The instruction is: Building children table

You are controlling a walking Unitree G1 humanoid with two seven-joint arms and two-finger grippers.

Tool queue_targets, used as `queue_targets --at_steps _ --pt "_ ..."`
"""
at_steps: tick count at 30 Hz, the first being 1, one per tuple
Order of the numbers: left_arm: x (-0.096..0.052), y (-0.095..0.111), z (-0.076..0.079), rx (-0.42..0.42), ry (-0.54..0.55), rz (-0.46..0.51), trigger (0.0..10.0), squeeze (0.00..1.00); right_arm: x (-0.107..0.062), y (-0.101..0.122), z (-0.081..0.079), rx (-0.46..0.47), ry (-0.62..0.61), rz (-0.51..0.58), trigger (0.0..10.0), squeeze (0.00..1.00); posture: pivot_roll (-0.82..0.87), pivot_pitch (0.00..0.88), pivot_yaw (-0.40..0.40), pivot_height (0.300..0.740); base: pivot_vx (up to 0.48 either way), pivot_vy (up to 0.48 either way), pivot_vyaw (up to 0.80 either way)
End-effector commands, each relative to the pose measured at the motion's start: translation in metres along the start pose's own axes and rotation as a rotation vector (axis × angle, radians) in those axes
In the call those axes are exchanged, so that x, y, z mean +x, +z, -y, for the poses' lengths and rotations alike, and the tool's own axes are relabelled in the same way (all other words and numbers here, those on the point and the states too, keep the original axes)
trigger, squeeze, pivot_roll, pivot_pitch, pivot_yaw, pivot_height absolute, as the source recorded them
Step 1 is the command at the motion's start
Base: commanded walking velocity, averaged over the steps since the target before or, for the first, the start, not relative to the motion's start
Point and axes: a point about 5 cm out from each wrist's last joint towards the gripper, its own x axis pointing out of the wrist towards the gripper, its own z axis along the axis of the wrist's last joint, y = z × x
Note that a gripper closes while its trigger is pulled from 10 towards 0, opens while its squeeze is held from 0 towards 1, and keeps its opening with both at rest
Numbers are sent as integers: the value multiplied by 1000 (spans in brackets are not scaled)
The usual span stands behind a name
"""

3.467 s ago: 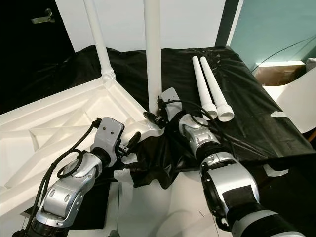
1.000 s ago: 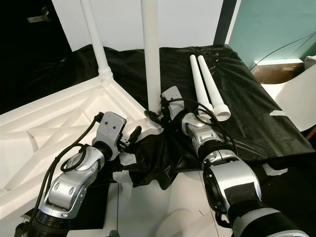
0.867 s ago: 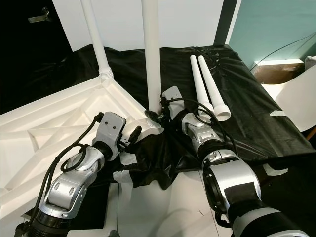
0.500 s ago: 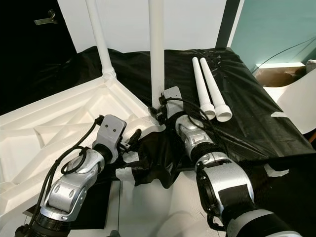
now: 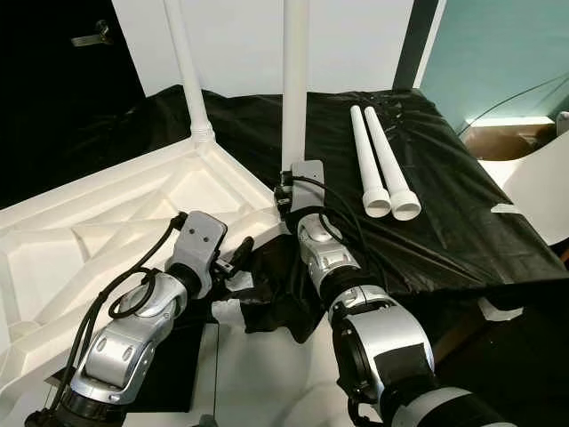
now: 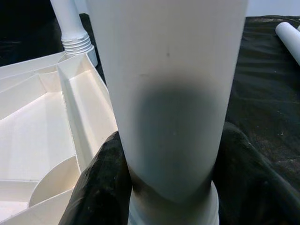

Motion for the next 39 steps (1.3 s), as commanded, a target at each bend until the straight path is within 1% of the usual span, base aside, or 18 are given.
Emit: queue_targets --at_steps 1,3,4,5,6,13,14,17,19,24,26,29,33,34,36,37,38,39 --pt "0 1 1 18 -20 -7 10000 0 -4 -15 4 26 -14 -58 10000 0 84 0 -3 740 0 0 0" --pt "-1 0 -3 24 -8 -11 10000 0 -4 -13 8 18 -27 -43 10000 0 86 0 -5 740 0 0 0" --pt "-2 -1 -5 29 -1 -15 10000 0 -5 -13 10 16 -29 -40 10000 553 89 0 -5 740 0 0 0" --pt "-2 -1 -5 29 -1 -15 10000 0 -5 -13 10 16 -29 -40 10000 553 89 0 -5 740 0 0 0" --pt "-4 -3 -9 38 8 -22 10000 0 -5 -12 13 14 -26 -31 10000 1000 90 0 -6 740 0 0 0" --pt "-13 -14 -23 79 5 -78 10000 0 -10 -9 27 5 18 27 10000 1000 91 0 -7 740 0 0 0" --pt "-16 -17 -25 89 -10 -96 10000 0 -12 -9 29 -3 26 35 10000 0 90 0 -5 740 0 0 0" --pt "-20 -23 -27 98 -42 -131 10000 0 -14 -10 33 -8 34 43 10000 0 90 0 -5 740 0 0 0" --pt "-26 -28 -28 116 -89 -156 10000 0 -17 -13 40 -12 27 43 10000 0 87 0 -2 740 0 0 0" --pt "-30 -32 -28 123 -126 -175 10000 0 -20 -15 44 -18 18 39 10000 0 84 0 0 740 0 0 0" --pt "-33 -33 -27 121 -149 -178 10000 0 -21 -16 46 -16 12 38 10000 0 84 0 0 740 0 0 0" --pt "-39 -33 -25 85 -194 -169 10000 0 -23 -17 51 -18 -3 38 10000 0 81 0 4 740 0 0 0" --pt "-41 -33 -26 77 -208 -179 9843 0 -24 -17 53 -16 -8 40 10000 0 78 0 8 740 0 0 0" --pt "-43 -37 -28 82 -219 -204 10000 0 -25 -16 55 -12 -9 47 10000 0 78 0 8 740 0 0 0" --pt "-43 -37 -28 82 -219 -204 10000 0 -25 -16 55 -12 -9 47 10000 0 78 0 8 740 0 0 0" --pt "-45 -40 -29 92 -229 -229 7922 0 -26 -14 56 -4 -9 58 10000 0 78 0 8 740 0 0 0" --pt "-46 -44 -32 91 -227 -261 9843 0 -27 -12 56 0 -8 65 10000 0 76 1 11 740 0 0 0" --pt "-46 -44 -32 91 -227 -261 9843 0 -27 -12 56 0 -8 65 10000 0 76 1 11 740 0 0 0"
